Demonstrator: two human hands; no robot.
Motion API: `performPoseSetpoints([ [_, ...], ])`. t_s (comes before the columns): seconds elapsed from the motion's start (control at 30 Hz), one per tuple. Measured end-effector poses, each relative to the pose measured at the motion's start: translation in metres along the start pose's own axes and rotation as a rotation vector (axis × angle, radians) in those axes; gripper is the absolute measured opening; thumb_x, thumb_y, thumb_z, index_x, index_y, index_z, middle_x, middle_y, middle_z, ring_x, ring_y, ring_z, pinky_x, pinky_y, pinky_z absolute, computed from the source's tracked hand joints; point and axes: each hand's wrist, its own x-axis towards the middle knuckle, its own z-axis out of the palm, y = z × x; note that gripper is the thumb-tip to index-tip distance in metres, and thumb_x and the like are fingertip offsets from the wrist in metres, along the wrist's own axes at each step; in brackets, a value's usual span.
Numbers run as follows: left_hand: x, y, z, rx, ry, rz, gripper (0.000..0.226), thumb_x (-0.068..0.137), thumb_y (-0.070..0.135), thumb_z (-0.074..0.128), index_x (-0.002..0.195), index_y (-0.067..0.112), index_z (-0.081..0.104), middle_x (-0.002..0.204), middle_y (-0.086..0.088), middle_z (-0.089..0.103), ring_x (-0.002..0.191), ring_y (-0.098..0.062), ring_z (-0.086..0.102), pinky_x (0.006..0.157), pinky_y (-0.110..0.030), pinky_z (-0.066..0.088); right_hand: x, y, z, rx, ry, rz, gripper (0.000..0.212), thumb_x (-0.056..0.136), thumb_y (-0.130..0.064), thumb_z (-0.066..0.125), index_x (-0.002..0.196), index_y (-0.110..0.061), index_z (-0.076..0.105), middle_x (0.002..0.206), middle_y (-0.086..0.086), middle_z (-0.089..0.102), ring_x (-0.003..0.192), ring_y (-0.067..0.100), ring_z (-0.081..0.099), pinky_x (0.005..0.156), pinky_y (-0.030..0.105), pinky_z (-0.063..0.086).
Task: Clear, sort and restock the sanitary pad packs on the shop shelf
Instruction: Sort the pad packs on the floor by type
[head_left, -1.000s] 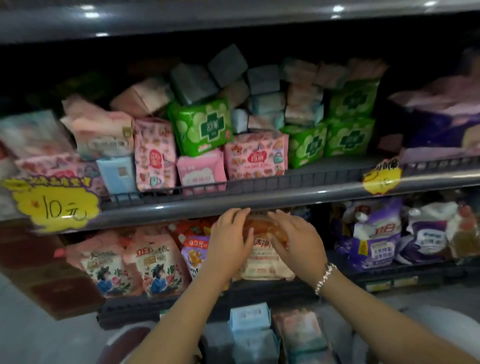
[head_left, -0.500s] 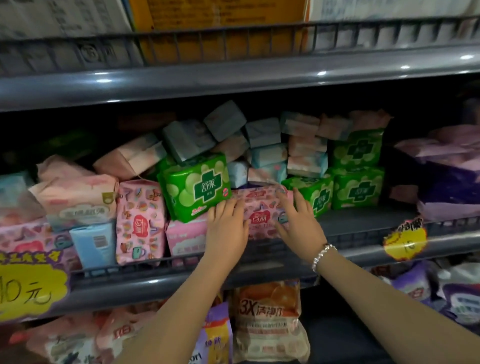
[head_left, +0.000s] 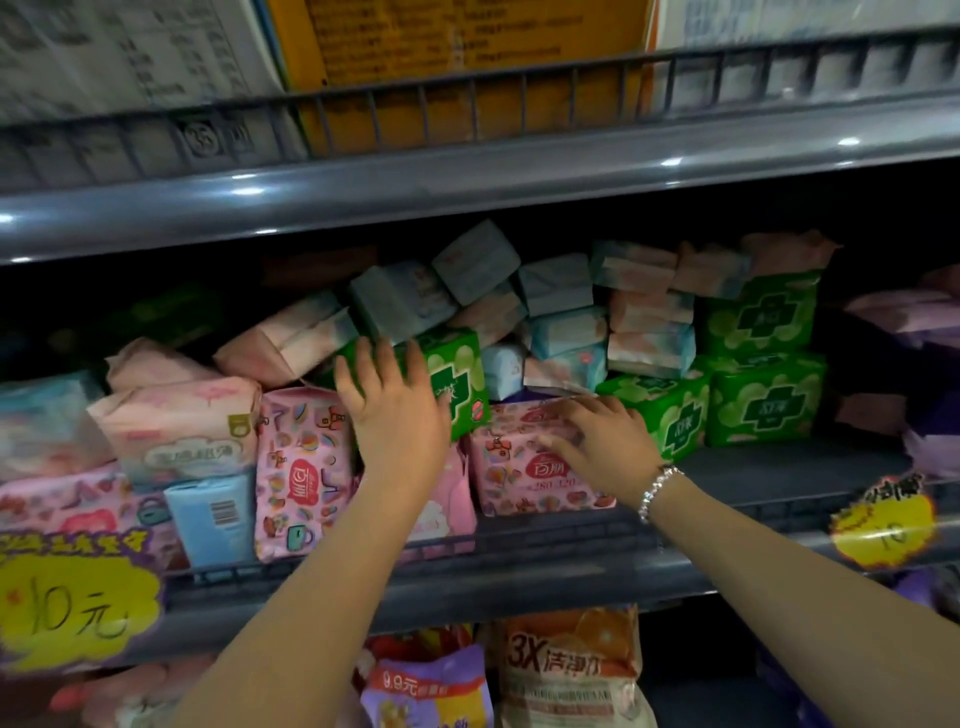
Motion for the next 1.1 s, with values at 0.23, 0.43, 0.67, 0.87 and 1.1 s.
performPoseSetpoints([
  [0.23, 0.017, -0.023, -0.021, -0.445, -0.118, -0.222, 0.035, 0.078, 0.041, 0.074, 0.106, 0.024, 0.060, 0.128, -0.010, 0.050, 0.123, -0.035, 0.037, 0.087, -0.041, 0.041, -0.001, -0.019, -0.007, 0.196, 0.034, -0.037, 0.058, 0.093, -0.056, 0.047, 0.146, -0.035, 0.035, 0.145, 0.001, 0.047, 0.134, 0.026, 0.041, 0.108, 0.039, 0.031],
  [0.43, 0.021, -0.036, -0.034, -0.602, -0.253, -0.196, 0.033, 0.078, 0.040, 0.076, 0.095, 0.022, 0.054, 0.090, 0.001, 0.056, 0.092, -0.017, 0.043, 0.074, -0.031, 0.030, 0.022, -0.056, -0.024, 0.469, 0.024, -0.039, 0.061, 0.095, -0.046, 0.051, 0.150, -0.034, 0.027, 0.149, 0.005, 0.037, 0.121, 0.023, 0.053, 0.086, 0.023, 0.040],
  [0.67, 0.025, -0.039, -0.034, -0.706, -0.418, -0.222, 0.061, 0.067, 0.044, 0.083, 0.104, 0.027, 0.038, 0.107, -0.005, 0.053, 0.101, -0.025, 0.048, 0.075, -0.031, 0.042, 0.050, -0.089, -0.033, 0.819, -0.112, 0.136, 0.058, 0.099, -0.044, 0.045, 0.151, -0.031, 0.023, 0.147, 0.005, 0.044, 0.128, 0.025, 0.049, 0.092, 0.024, 0.042],
  [0.87, 0.012, -0.038, -0.037, -1.006, -0.277, -0.376, 0.054, 0.066, 0.039, 0.085, 0.107, 0.031, 0.050, 0.111, 0.000, 0.060, 0.100, -0.020, 0.058, 0.082, -0.030, 0.048, 0.041, -0.084, -0.044, 0.928, -0.036, 0.236, 0.053, 0.095, -0.043, 0.053, 0.143, -0.026, 0.039, 0.135, 0.006, 0.054, 0.117, 0.023, 0.055, 0.091, 0.030, 0.048],
  [1.1, -0.001, -0.043, -0.053, -1.495, -0.368, -0.558, 0.049, 0.076, 0.018, 0.081, 0.117, 0.018, 0.053, 0.107, -0.005, 0.066, 0.093, -0.022, 0.068, 0.086, -0.043, 0.056, 0.018, -0.076, -0.058, 1.068, -0.116, 0.210, 0.070, 0.078, -0.045, 0.071, 0.137, -0.022, 0.042, 0.127, 0.006, 0.058, 0.102, 0.021, 0.062, 0.089, 0.035, 0.053],
])
